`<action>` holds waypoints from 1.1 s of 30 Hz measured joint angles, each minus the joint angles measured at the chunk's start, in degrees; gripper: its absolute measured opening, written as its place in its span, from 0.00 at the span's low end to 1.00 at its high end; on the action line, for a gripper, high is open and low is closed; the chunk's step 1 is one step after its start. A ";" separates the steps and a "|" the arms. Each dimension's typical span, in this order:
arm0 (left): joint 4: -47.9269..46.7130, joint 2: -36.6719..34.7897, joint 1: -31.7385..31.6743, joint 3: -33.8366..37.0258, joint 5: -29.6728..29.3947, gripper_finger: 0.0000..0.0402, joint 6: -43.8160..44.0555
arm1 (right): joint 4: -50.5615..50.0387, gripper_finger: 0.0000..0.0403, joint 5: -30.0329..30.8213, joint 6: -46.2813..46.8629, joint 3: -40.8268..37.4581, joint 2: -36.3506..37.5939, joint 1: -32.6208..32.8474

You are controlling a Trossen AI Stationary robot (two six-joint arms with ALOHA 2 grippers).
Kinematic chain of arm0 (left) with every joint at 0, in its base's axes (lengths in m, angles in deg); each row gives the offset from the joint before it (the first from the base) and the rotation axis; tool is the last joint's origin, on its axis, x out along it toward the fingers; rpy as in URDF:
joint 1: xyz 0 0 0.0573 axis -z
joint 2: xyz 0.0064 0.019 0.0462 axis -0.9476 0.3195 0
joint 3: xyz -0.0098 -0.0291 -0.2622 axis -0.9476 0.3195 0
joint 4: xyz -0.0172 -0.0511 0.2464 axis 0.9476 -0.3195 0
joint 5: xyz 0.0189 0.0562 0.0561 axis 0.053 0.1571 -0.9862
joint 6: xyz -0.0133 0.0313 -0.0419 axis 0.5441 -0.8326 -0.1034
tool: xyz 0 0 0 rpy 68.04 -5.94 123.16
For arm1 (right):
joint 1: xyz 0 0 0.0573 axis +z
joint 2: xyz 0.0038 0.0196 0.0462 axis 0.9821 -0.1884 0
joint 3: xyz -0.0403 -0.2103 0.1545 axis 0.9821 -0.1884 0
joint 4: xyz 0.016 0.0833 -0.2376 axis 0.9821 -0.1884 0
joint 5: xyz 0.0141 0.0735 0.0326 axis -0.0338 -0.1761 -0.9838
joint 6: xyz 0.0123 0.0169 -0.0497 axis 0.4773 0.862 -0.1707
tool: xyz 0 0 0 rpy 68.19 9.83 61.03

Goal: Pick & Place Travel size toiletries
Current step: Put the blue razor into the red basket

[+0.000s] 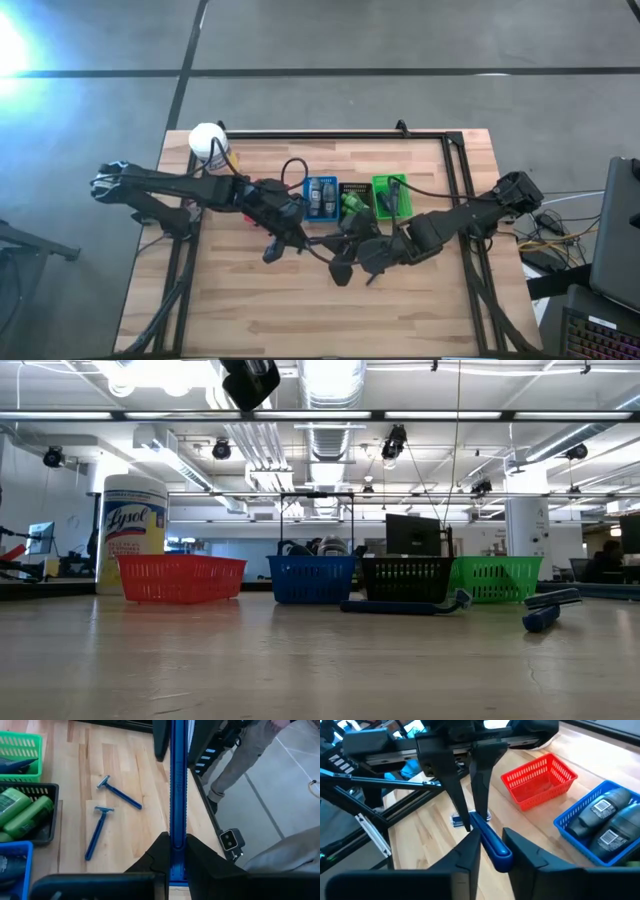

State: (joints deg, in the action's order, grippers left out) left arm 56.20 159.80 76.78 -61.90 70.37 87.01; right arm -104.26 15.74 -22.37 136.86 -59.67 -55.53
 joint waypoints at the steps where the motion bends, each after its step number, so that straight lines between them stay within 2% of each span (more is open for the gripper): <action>1: -0.08 0.01 0.00 0.00 -0.14 0.09 -0.28 | 0.07 0.17 -0.26 -0.06 0.00 0.00 -0.02; 6: 0.19 0.01 0.00 0.00 -0.54 0.09 -1.14 | 0.36 0.10 -0.37 -0.51 0.00 0.09 0.00; 14: -0.07 0.01 0.02 0.00 -2.02 0.12 -0.67 | 0.32 0.09 -0.68 -2.97 0.00 0.09 -0.02; 21: -2.89 -0.01 -0.04 0.00 -4.28 0.33 5.51 | -0.01 0.09 -0.50 -3.13 -0.17 0.02 -0.94; 26: -3.86 -0.03 0.06 -0.02 -4.35 0.49 5.12 | 0.24 0.09 -1.21 -2.80 -0.61 -0.08 -2.33; 29: -4.23 -0.03 0.21 -0.02 -3.27 0.53 2.68 | 0.78 0.09 -3.61 -3.20 -0.61 -0.15 -2.95; 33: -4.17 -0.03 0.22 -0.02 -3.01 0.52 1.21 | 1.17 0.08 -4.87 -3.61 -0.61 -0.15 -3.09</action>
State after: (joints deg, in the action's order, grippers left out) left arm 52.03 159.77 77.00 -61.92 67.35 88.22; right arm -103.09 10.88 -25.97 136.25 -59.82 -58.61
